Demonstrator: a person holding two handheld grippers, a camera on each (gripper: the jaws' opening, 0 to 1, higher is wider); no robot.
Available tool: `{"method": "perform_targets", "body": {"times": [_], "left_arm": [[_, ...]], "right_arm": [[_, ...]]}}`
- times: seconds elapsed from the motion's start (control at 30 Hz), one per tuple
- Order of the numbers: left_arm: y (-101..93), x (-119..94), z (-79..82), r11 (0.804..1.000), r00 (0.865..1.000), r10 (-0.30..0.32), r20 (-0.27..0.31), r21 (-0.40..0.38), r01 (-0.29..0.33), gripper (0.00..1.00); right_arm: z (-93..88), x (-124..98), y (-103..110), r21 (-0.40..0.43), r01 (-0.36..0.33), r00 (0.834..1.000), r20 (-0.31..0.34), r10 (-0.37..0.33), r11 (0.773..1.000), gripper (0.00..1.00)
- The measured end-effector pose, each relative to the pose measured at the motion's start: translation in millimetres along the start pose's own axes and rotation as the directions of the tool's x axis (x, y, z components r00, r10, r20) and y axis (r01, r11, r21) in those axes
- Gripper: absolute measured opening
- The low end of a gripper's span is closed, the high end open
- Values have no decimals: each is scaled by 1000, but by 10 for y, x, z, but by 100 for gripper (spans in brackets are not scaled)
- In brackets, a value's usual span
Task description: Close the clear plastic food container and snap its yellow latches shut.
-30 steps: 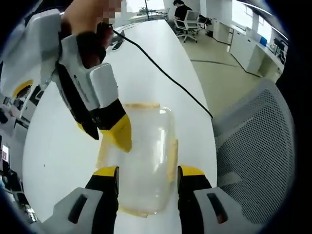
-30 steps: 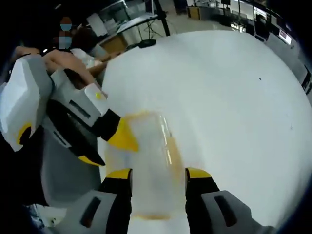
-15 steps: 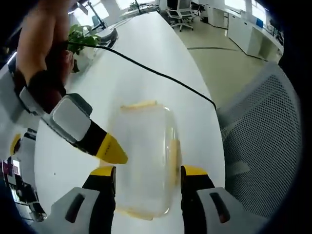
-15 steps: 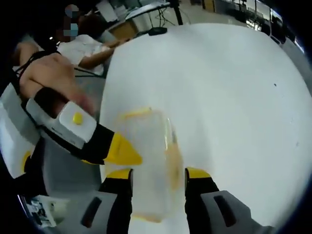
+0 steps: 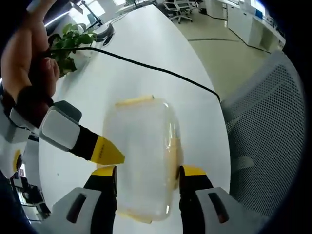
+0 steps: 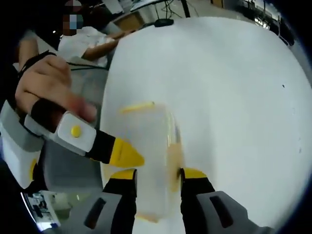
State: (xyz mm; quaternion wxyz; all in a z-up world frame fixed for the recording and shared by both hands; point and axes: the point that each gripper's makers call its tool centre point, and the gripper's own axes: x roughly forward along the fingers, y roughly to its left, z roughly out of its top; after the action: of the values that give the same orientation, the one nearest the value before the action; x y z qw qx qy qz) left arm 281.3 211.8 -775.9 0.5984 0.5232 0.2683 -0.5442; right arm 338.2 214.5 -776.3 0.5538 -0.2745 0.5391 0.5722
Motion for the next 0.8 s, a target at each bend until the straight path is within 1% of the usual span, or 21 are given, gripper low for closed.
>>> {"method": "perform_targets", "body": {"times": [0.27, 0.4, 0.43, 0.47, 0.57, 0.6, 0.63, 0.67, 0.73, 0.8], "left_arm": [[19, 18, -12, 1000, 1000, 1, -4, -10, -1, 48], [41, 39, -12, 1000, 1000, 5, -2, -12, -5, 46], [26, 34, -3, 1000, 1000, 4, -1, -25, -4, 46], [22, 31, -1, 1000, 1000, 4, 2, -25, -3, 45], [20, 29, 1, 1000, 1000, 2, 8, -28, -2, 45], [66, 37, 4, 999, 1000, 24, 4, -23, -24, 45], [15, 52, 5, 999, 1000, 3, 6, -34, -3, 45], [15, 55, 7, 1000, 1000, 3, 4, -31, -3, 45], [0, 51, 3, 1000, 1000, 4, 4, -29, -4, 45], [-17, 49, 5, 1000, 1000, 16, -6, -22, -16, 45]], "right_arm": [[-8, 10, 23, -12, 3, 1000, -8, -3, 1000, 30], [-13, 18, -15, 20, -11, 1000, -17, 11, 1000, 27], [-20, 34, -8, 30, -20, 1000, -19, 21, 999, 26], [-18, 37, -17, 26, -19, 1000, -20, 19, 999, 25], [-12, 41, 14, 27, -15, 999, -41, 17, 1000, 25], [-10, 52, 13, 29, -16, 999, -47, 17, 999, 23], [10, 33, 20, 19, -15, 997, -73, 16, 1000, 23], [72, 59, 34, 23, -17, 999, -50, 18, 1000, 23], [54, 53, 46, 25, -10, 999, -50, 12, 1000, 24], [32, 32, 53, 21, -5, 1000, -26, 5, 1000, 25]]}}
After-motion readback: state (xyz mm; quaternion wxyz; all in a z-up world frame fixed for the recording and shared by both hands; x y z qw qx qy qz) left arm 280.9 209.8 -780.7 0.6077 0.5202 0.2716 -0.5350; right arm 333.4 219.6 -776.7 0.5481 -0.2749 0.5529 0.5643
